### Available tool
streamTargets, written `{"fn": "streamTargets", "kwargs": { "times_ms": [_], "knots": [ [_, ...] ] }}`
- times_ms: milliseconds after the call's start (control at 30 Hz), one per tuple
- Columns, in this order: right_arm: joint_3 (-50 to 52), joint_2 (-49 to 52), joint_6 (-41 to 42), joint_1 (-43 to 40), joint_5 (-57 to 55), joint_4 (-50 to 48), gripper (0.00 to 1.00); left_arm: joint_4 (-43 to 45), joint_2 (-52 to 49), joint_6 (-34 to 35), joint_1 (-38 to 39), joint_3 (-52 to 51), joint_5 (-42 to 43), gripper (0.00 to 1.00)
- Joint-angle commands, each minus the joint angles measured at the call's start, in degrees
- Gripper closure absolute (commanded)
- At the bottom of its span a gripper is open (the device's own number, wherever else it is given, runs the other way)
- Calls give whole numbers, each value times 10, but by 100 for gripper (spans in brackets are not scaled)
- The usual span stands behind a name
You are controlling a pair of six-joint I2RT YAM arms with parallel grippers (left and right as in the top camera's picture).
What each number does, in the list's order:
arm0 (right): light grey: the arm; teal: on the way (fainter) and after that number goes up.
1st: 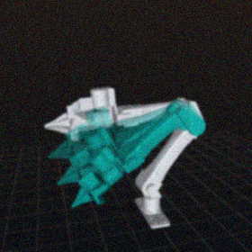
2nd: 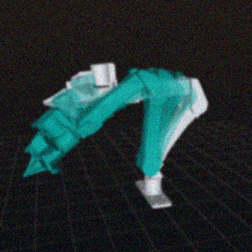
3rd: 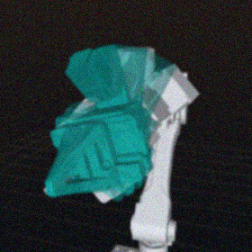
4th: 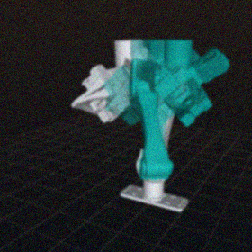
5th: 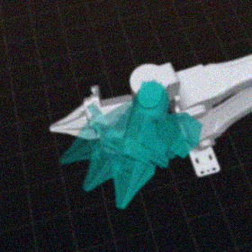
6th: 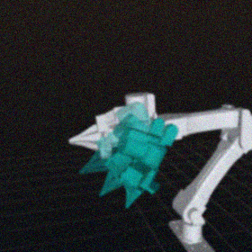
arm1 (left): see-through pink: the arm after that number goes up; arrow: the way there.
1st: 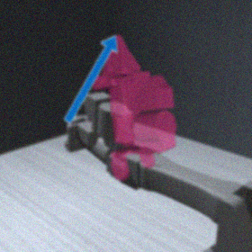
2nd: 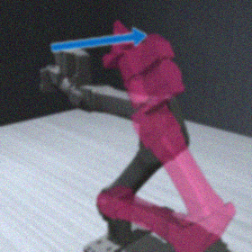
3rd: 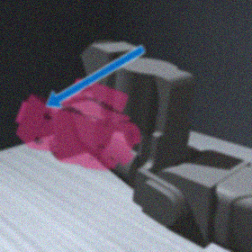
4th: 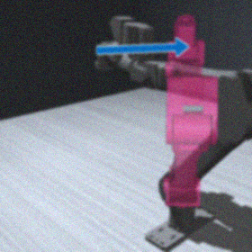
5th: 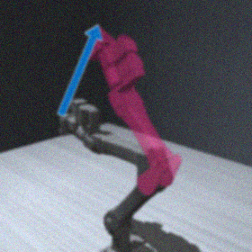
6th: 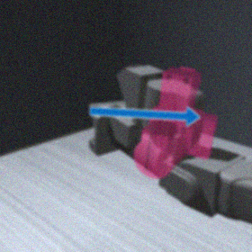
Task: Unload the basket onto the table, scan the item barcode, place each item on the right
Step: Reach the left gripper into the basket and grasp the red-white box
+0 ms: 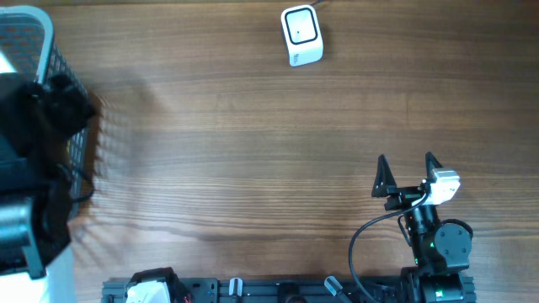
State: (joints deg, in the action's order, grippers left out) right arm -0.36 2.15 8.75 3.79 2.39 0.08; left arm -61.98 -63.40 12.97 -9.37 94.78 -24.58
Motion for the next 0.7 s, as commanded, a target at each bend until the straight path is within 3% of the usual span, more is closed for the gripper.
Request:
{"fn": "streamTargets", "kwargs": {
  "times_ms": [0,133,167,267,467,667],
  "knots": [
    [0,-1,3,-3,3,-2,0,-7,-49,8,-111,10,7,10],
    [0,-1,3,-3,3,-2,0,-8,-114,9,-206,9,96,11],
    [0,-1,3,-3,3,-2,0,-10,-128,12,-226,9,98,0],
    [0,-1,3,-3,3,-2,0,-22,-157,23,-282,5,98,0],
    [0,-1,3,-3,3,-2,0,20,-178,23,-336,-102,102,0],
    [0,-1,3,-3,3,-2,0,53,-242,-41,-362,-141,192,0]
  ]
}}
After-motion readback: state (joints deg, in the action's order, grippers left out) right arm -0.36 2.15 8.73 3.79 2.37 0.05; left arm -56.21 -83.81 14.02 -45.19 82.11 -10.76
